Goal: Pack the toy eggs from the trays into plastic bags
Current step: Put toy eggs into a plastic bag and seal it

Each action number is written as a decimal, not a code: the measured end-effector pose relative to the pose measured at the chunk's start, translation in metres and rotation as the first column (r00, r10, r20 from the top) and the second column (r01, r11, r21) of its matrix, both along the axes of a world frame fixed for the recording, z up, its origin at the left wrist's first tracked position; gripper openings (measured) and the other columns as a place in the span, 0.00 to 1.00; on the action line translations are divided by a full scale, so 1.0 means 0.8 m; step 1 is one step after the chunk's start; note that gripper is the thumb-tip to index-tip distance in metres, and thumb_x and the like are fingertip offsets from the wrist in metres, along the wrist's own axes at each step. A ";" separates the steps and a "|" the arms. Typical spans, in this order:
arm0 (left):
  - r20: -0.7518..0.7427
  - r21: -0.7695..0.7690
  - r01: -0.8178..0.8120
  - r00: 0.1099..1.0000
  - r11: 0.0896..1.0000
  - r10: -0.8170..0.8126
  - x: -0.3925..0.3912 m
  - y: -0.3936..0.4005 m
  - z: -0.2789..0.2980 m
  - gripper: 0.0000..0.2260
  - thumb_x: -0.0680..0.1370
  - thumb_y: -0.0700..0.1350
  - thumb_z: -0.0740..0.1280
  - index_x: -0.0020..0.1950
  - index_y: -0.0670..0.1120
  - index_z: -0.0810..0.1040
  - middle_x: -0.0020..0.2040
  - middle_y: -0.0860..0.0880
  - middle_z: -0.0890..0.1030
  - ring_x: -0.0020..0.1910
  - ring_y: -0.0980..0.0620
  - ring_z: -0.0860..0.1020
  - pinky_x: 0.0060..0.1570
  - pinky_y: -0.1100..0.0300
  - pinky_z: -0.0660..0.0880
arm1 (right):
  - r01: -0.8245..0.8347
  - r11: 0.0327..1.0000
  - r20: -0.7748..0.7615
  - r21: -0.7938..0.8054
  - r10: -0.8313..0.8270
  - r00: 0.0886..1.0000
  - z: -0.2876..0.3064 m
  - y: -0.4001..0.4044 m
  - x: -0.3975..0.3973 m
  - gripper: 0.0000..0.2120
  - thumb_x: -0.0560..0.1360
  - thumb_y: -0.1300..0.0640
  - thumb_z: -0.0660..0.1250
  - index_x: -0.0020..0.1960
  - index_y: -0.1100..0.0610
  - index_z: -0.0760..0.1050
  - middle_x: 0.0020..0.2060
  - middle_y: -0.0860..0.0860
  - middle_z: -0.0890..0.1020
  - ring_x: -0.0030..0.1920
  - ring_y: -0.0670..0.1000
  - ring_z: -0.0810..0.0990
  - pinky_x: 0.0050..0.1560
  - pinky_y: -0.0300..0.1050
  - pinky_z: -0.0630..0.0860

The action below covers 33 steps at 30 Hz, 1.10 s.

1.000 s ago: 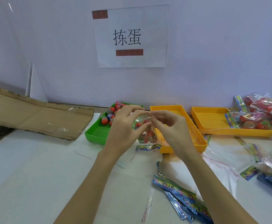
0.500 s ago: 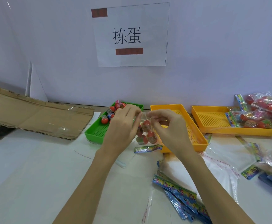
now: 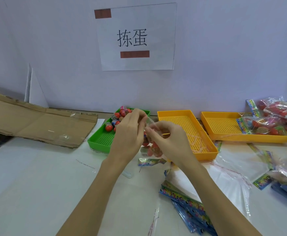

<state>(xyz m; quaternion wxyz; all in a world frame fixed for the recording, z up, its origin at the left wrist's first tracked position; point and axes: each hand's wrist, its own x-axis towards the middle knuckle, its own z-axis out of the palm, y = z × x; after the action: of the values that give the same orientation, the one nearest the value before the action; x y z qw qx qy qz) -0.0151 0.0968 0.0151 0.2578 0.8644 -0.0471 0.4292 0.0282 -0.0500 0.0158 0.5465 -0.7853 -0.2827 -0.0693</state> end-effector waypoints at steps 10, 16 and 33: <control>0.050 0.432 -0.047 0.998 0.900 0.029 -0.002 0.022 0.005 0.09 0.79 0.28 0.69 0.58 0.37 0.79 0.47 0.42 0.79 0.45 0.43 0.77 0.47 0.47 0.77 | 0.087 0.967 0.167 -0.238 -0.047 0.985 0.006 -0.003 0.000 0.04 0.74 0.58 0.74 0.47 0.53 0.79 0.42 0.47 0.80 0.44 0.47 0.77 0.42 0.40 0.74; -0.166 -0.392 0.224 0.937 0.892 -0.309 -0.009 0.012 0.016 0.15 0.87 0.47 0.57 0.65 0.44 0.79 0.48 0.50 0.84 0.53 0.50 0.82 0.57 0.56 0.78 | -0.010 1.000 -0.138 0.007 0.011 0.990 0.013 -0.014 0.011 0.07 0.78 0.55 0.72 0.41 0.51 0.83 0.35 0.48 0.83 0.42 0.52 0.82 0.45 0.53 0.83; -0.234 -0.056 0.247 0.939 0.967 -0.253 -0.010 0.035 0.017 0.02 0.79 0.41 0.74 0.50 0.43 0.85 0.45 0.52 0.85 0.47 0.56 0.82 0.51 0.67 0.76 | -0.168 0.952 -0.071 -0.255 0.155 0.985 0.022 -0.043 0.024 0.10 0.75 0.62 0.71 0.48 0.47 0.84 0.44 0.45 0.85 0.47 0.45 0.82 0.47 0.41 0.81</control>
<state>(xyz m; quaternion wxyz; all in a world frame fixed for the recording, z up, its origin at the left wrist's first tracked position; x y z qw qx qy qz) -0.0229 0.1245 0.0284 0.3250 0.8934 -0.1196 0.2861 0.0476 -0.0844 0.0332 0.4497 -0.8258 -0.3387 0.0330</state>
